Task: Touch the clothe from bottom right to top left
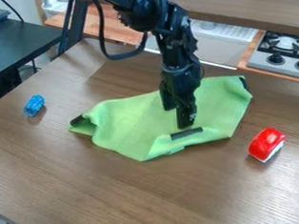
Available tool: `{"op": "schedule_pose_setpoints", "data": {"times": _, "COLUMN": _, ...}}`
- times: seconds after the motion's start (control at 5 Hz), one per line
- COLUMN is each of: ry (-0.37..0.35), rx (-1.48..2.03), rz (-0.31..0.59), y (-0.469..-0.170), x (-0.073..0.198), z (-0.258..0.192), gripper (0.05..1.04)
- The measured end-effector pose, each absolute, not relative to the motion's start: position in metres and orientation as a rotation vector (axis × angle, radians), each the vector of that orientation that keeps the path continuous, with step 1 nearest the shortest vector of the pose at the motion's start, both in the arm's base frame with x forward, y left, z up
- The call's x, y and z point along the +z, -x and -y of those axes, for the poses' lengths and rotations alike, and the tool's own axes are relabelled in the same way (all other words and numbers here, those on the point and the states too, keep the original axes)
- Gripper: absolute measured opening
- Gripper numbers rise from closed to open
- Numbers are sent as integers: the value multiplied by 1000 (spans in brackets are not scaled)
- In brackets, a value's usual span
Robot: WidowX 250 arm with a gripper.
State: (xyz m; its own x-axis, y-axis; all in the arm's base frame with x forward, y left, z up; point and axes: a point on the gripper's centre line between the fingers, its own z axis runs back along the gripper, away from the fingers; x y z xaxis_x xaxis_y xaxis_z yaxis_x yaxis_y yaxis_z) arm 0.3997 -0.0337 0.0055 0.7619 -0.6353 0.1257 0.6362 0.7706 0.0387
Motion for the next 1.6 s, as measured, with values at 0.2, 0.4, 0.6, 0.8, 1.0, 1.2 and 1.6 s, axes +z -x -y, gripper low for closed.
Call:
{"op": "schedule_pose_setpoints", "data": {"times": 0.2, "ry": 29, "rx": -757, "rz": 138, "y": -369, "x": 4, "z": 45, "gripper": 999}}
{"op": "schedule_pose_setpoints", "data": {"times": 0.4, "ry": 41, "rx": -813, "rz": 140, "y": -342, "x": 4, "z": 54, "gripper": 999}}
{"op": "schedule_pose_setpoints", "data": {"times": 0.6, "ry": 50, "rx": -869, "rz": 140, "y": -316, "x": 3, "z": 59, "gripper": 999}}
{"op": "schedule_pose_setpoints", "data": {"times": 0.8, "ry": 44, "rx": -877, "rz": 143, "y": -304, "x": 1, "z": 59, "gripper": 999}}
{"op": "schedule_pose_setpoints", "data": {"times": 1.0, "ry": 29, "rx": -884, "rz": 148, "y": -299, "x": 0, "z": 56, "gripper": 999}}
{"op": "schedule_pose_setpoints", "data": {"times": 1.2, "ry": 29, "rx": -884, "rz": 148, "y": -299, "x": 0, "z": 56, "gripper": 999}}
{"op": "schedule_pose_setpoints", "data": {"times": 1.6, "ry": 43, "rx": -808, "rz": 124, "y": -321, "x": 6, "z": 39, "gripper": 1000}}
